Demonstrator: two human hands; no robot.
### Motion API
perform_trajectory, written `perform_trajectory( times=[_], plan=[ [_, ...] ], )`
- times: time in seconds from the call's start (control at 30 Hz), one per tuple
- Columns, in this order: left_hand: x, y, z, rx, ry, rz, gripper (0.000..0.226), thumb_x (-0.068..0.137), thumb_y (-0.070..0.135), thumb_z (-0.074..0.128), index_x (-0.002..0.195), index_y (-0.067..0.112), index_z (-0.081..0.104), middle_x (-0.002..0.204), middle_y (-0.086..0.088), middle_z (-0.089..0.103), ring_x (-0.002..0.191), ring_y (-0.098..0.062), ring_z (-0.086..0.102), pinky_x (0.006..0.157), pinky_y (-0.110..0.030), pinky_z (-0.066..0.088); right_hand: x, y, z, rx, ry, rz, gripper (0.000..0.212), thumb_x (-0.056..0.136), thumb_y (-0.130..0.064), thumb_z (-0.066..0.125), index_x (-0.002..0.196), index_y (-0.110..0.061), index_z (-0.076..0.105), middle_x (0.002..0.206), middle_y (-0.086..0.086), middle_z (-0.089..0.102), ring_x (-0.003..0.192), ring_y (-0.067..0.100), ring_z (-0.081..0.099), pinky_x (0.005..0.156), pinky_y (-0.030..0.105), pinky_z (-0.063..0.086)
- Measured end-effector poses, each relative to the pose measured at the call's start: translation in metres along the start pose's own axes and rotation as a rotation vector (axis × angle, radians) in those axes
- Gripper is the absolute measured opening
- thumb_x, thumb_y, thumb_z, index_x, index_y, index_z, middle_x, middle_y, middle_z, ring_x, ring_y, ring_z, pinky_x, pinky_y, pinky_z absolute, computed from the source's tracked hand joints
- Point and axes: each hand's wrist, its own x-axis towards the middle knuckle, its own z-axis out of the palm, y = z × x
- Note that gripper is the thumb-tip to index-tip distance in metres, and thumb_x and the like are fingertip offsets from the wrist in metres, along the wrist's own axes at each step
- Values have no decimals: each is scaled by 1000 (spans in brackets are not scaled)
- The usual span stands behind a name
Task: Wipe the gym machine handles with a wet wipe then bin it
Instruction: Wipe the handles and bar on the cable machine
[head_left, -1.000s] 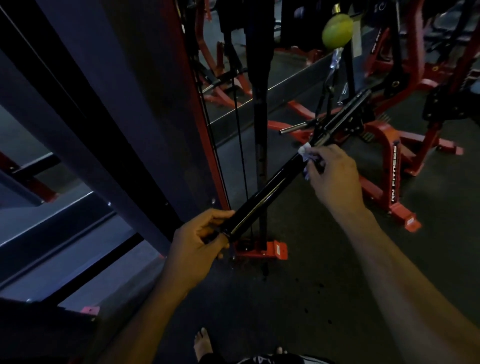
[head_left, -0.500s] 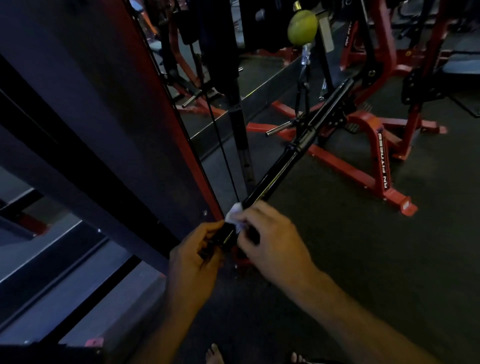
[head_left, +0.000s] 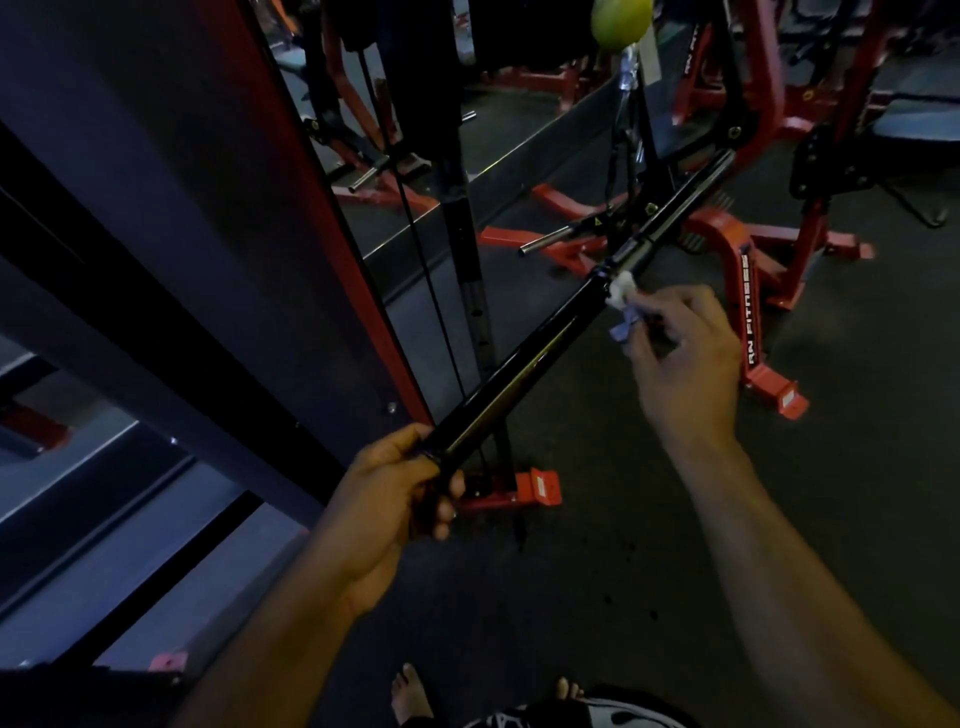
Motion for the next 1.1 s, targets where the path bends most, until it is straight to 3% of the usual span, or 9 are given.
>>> perform_trajectory(
  times=[0.07,0.2,0.33,0.43,0.53,0.77,0.87,1.0,1.1],
  plan=[
    [1,-2,4,-64,-35,-65,31,104,1,41,129,8,58,67,-8,55,48,-12,45,39,-23,37,8,4,11,57,-20,27,25,91,-2,66,115,-5,67,117,0,53,100,-15,52,85,2,44],
    [2,-5,7,-89,-73,-98,37,103,2,41,137,10,54,65,-7,53,48,-11,44,37,-23,37,12,10,34,132,51,132,30,92,-9,69,121,-13,69,115,-4,60,103,-7,57,94,11,46],
    [3,-7,8,45,-82,-73,35,104,2,39,119,7,70,65,-5,53,51,-11,45,39,-21,36,7,-5,38,183,22,114,27,88,-1,70,111,-16,71,111,2,62,104,-11,56,96,9,44],
    [3,-9,7,85,-54,-47,38,104,2,39,109,11,76,64,-2,52,51,-9,43,40,-20,33,-24,-29,43,270,-74,31,21,88,3,68,106,-7,71,112,2,62,108,1,62,97,24,53],
    [6,-8,6,87,-14,-46,38,103,0,39,113,12,73,62,-1,52,50,-8,40,40,-19,27,-59,-52,45,364,-159,0,20,90,1,67,109,-5,71,113,0,61,104,11,65,86,36,60],
    [4,-3,3,175,-45,-17,36,103,8,42,87,19,72,67,-4,55,52,-9,42,46,-24,24,-95,-86,37,373,-341,-91,27,87,4,71,112,-6,73,112,1,62,109,5,62,95,17,51],
    [6,3,0,181,-67,-22,30,104,10,45,93,17,72,69,-3,58,53,-9,46,47,-23,27,-84,-92,28,428,-449,-64,24,89,0,69,111,-11,73,111,-4,61,103,7,65,88,18,54],
    [6,5,4,155,-43,18,24,107,17,45,105,14,69,73,-4,59,55,-10,49,44,-23,35,-30,-63,10,191,-272,-102,30,88,-7,67,117,-15,69,117,-5,57,102,1,58,90,10,49],
    [3,0,5,203,65,215,27,107,18,49,120,32,68,94,-1,68,68,-11,61,51,-27,49,16,-28,10,-117,-189,-25,44,90,-8,66,133,-13,59,122,1,50,108,-3,44,92,6,42]
  ],
)
